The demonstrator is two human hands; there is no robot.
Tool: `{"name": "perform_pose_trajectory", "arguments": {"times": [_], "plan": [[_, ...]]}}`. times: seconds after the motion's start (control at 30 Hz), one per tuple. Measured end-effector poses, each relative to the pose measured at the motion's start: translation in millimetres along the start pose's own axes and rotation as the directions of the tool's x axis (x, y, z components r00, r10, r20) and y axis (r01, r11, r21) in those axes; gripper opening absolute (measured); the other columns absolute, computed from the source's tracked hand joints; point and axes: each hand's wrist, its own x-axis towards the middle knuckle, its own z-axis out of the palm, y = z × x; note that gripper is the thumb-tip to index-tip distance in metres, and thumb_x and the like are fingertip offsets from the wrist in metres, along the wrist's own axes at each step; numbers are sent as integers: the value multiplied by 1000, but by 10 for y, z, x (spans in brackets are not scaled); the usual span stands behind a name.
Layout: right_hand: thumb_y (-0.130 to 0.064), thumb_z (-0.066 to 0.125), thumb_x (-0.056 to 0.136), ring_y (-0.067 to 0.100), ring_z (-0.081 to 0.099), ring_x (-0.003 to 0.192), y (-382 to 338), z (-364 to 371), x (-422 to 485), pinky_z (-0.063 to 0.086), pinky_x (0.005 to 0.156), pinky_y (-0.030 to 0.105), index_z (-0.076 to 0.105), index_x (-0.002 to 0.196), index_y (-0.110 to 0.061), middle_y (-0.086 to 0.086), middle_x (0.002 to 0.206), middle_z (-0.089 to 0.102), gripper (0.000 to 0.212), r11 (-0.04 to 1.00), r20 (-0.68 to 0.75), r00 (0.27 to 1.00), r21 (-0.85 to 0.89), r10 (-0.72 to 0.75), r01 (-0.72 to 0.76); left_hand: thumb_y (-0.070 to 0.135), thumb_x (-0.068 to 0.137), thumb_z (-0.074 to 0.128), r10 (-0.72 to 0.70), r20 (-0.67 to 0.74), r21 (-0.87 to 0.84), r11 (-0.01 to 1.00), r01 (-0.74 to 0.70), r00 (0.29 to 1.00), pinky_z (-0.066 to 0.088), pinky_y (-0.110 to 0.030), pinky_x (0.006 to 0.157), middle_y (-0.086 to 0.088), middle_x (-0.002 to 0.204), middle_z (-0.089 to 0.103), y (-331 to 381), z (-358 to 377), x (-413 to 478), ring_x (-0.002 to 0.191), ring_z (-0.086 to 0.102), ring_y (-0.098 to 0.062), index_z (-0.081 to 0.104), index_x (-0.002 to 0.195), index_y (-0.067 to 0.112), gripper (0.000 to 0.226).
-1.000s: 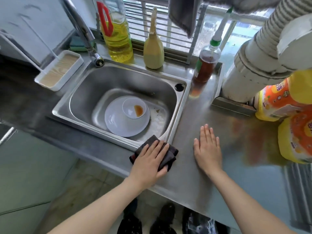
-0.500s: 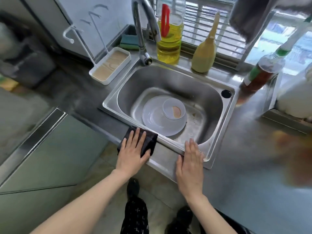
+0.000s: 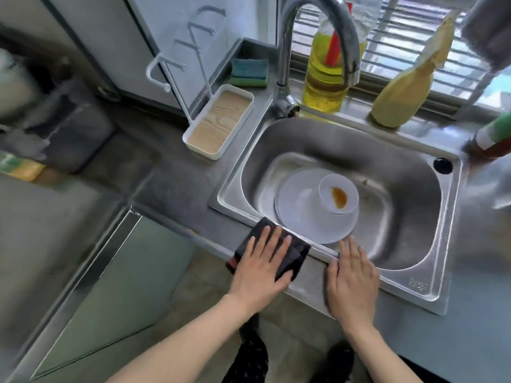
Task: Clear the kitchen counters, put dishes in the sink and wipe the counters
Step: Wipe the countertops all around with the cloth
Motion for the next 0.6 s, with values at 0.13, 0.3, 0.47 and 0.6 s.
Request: {"name": "perform_pose_trajectory", "arguments": {"times": [0.13,0.3,0.47,0.6], "plan": [[-28,27,88,30,45,126,18,-5,0,25,97,40,46,135,-11,11,142,46,53,999,-51,998,-9,-38,37,53,84,40,184,-3,-62,981,-184,983,15,-39,111,-1,150,32,309,44,126,140,20,-21,35,142,23,65],[-32,28,91,29,46,124,-18,15,1,27,97,39,51,131,-9,10,140,49,51,1000,-77,997,-25,-7,5,50,83,43,109,-60,-131,985,-116,992,18,-41,111,-1,149,35,-27,-2,90,140,22,-19,37,142,24,64],[-31,29,91,31,53,117,-123,-1,29,30,96,43,58,119,-7,13,132,55,47,998,-137,989,49,48,-42,48,84,35,-167,-25,18,986,167,986,33,-53,104,-5,141,45,-1113,-216,178,135,34,-28,44,136,18,60],[-30,30,91,31,52,119,-532,66,76,25,102,43,57,120,-5,14,132,55,47,988,-148,984,139,94,-73,46,86,33,-114,-5,8,993,114,993,23,-50,109,-4,140,47,-1297,-300,262,136,31,-30,48,133,15,58]]}}
